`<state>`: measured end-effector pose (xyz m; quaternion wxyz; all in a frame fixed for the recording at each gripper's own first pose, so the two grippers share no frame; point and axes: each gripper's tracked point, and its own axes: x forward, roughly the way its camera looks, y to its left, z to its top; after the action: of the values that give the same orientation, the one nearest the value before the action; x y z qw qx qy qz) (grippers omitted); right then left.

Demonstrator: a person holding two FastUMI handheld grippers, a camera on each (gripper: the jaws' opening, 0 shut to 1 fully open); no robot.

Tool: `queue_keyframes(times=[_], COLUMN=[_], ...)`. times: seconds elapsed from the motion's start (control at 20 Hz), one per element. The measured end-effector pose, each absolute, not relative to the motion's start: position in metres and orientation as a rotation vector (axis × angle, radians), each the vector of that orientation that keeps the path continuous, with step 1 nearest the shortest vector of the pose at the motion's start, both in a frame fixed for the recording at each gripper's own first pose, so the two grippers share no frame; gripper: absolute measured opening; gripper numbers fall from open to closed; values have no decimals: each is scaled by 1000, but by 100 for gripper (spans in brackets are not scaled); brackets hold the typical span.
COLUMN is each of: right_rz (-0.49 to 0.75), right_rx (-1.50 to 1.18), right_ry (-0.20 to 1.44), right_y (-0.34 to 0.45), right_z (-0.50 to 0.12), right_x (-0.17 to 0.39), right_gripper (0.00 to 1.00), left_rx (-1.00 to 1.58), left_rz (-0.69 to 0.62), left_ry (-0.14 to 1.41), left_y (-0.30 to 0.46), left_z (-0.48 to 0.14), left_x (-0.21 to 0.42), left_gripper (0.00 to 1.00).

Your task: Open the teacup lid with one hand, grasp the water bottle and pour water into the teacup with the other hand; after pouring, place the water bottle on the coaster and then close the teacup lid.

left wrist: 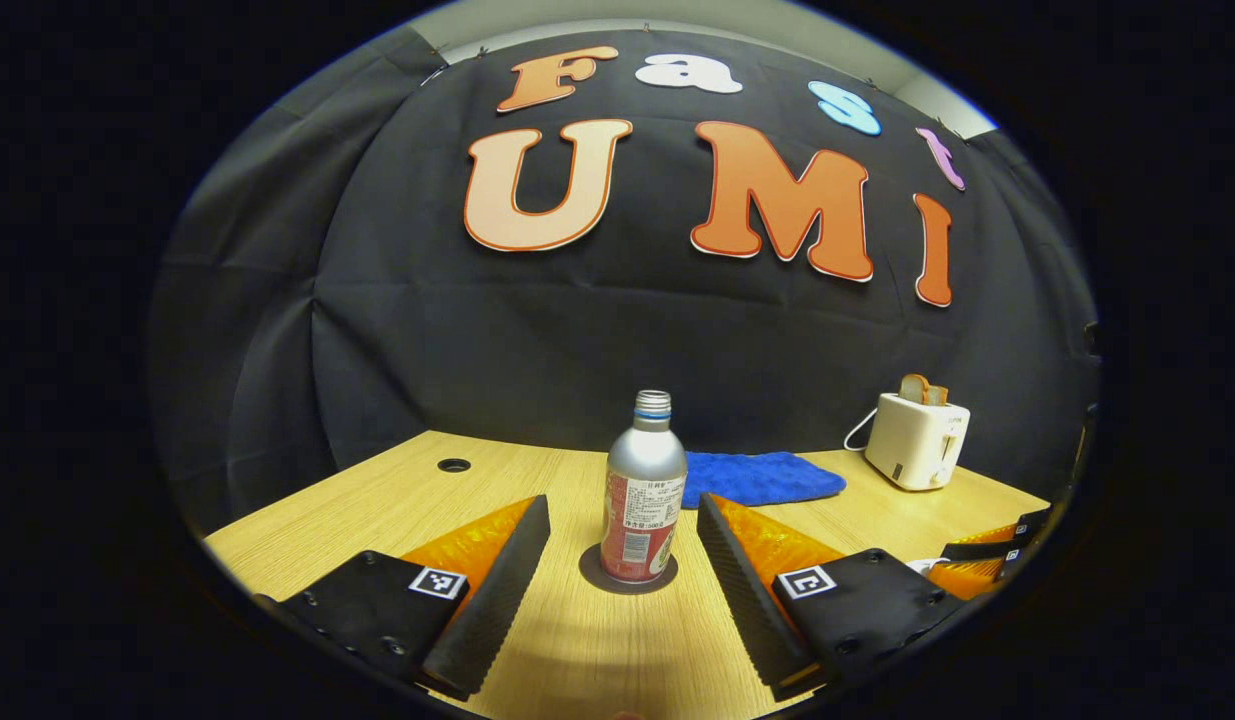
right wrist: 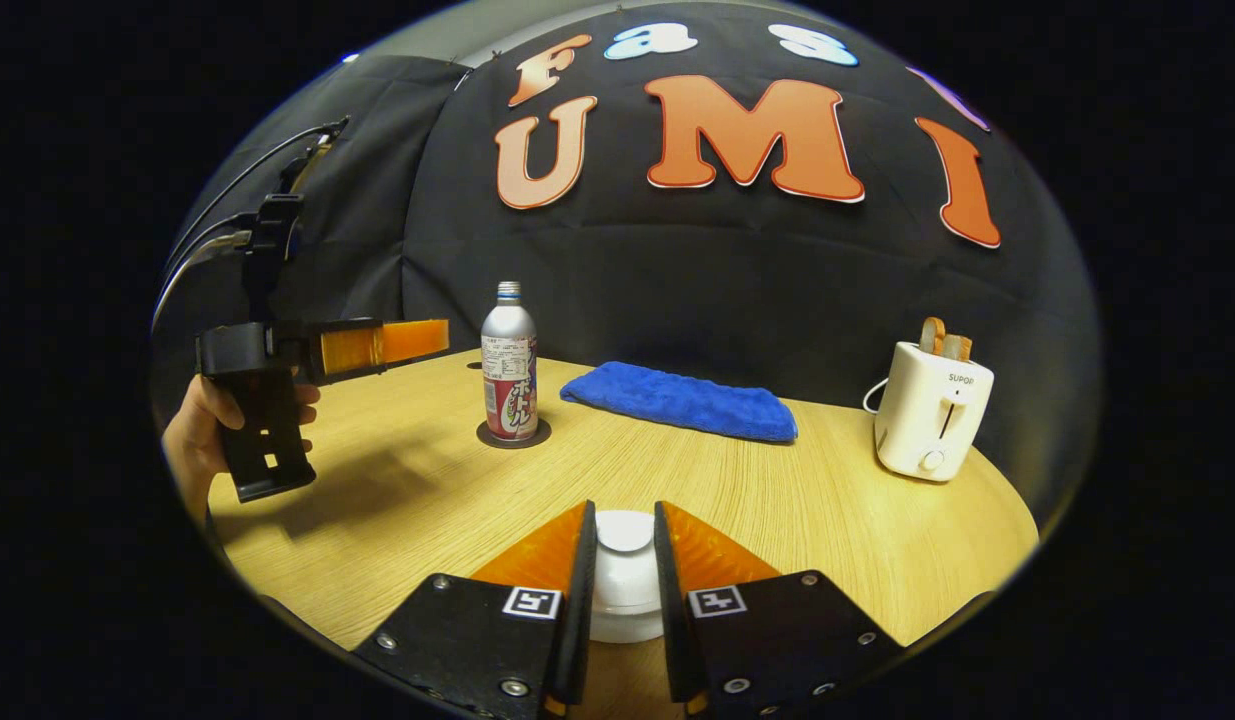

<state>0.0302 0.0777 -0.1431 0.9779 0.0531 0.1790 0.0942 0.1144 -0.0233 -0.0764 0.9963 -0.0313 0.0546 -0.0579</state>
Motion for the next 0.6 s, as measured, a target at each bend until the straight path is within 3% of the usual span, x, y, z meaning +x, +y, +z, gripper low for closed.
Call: queue_keyframes(times=[0.3, 0.35, 0.4, 0.6], right_rz=[153, 146, 142, 114], right_rx=[93, 88, 85, 71], right_ry=[258, 238, 216, 126], right_y=[64, 61, 59, 50], right_z=[-99, -91, -83, -48], right_x=[33, 33, 33, 34], right_gripper=[54, 53, 62, 75], left_rx=[-47, -43, -36, -30], left_rz=[-88, -84, -80, -64], left_ry=[28, 12, -1, -37], left_y=[-15, -15, -14, -16], left_z=[-41, -35, -29, -10], left_x=[92, 88, 84, 70], left_gripper=[97, 97, 97, 100])
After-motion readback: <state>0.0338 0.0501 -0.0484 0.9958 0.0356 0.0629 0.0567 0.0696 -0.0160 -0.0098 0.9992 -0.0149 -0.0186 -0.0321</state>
